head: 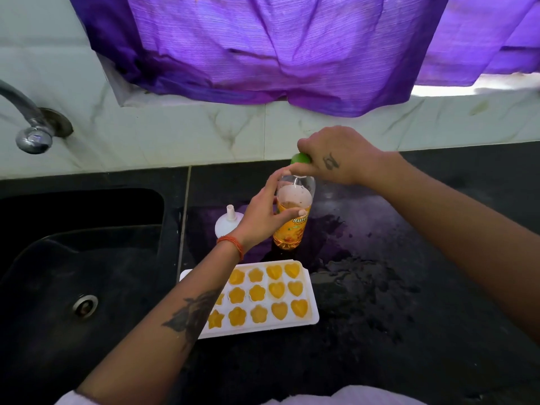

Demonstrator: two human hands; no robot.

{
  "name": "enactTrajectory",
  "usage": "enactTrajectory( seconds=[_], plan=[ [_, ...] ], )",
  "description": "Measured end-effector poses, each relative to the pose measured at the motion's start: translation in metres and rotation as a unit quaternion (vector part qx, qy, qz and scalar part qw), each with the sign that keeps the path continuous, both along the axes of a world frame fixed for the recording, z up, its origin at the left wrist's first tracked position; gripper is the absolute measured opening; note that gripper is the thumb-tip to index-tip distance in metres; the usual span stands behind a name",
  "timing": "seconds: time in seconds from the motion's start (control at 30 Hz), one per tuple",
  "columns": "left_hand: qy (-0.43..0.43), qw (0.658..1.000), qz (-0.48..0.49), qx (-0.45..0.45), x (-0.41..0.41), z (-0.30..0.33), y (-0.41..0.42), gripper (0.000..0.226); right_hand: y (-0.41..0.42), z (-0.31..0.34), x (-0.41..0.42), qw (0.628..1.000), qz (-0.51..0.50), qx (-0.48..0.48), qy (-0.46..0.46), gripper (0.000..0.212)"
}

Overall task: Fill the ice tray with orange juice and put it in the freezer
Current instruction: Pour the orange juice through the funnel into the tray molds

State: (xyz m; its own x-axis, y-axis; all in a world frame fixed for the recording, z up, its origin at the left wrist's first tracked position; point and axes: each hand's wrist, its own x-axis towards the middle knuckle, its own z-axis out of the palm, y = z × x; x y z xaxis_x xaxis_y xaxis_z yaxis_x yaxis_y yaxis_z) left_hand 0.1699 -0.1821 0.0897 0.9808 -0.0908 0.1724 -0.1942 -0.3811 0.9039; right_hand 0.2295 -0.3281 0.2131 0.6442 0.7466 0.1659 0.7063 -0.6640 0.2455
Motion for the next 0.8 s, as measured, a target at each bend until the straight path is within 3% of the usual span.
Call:
enactTrajectory(
  seconds=[0.13,0.27,0.5,0.6,0.67,0.8],
  plan=[
    [0.011,1.0,-0.003,-0.009,0.0,0.001,0.002,0.081,0.0,0.011,0.002,0.989,0.035,0.029,0.141,0.039],
    [0.012,1.0,0.0,-0.004,0.001,-0.001,0.001,0.081,0.003,0.005,-0.003,0.991,0.023,0.036,0.126,0.032],
    [0.016,1.0,0.004,-0.008,-0.001,0.003,0.001,0.082,0.009,-0.004,-0.009,0.998,-0.034,0.032,0.047,0.043],
    [0.019,1.0,-0.001,-0.011,-0.002,0.004,0.001,0.084,0.001,-0.017,-0.015,0.987,-0.06,0.132,0.071,0.051],
    [0.022,1.0,-0.004,-0.017,-0.001,0.003,0.001,0.084,-0.012,-0.033,-0.022,0.942,-0.084,0.283,0.16,0.058],
    [0.032,0.999,-0.024,-0.001,-0.002,0.003,0.01,0.102,-0.023,-0.102,-0.051,0.755,-0.153,0.541,0.337,0.072]
  ],
)
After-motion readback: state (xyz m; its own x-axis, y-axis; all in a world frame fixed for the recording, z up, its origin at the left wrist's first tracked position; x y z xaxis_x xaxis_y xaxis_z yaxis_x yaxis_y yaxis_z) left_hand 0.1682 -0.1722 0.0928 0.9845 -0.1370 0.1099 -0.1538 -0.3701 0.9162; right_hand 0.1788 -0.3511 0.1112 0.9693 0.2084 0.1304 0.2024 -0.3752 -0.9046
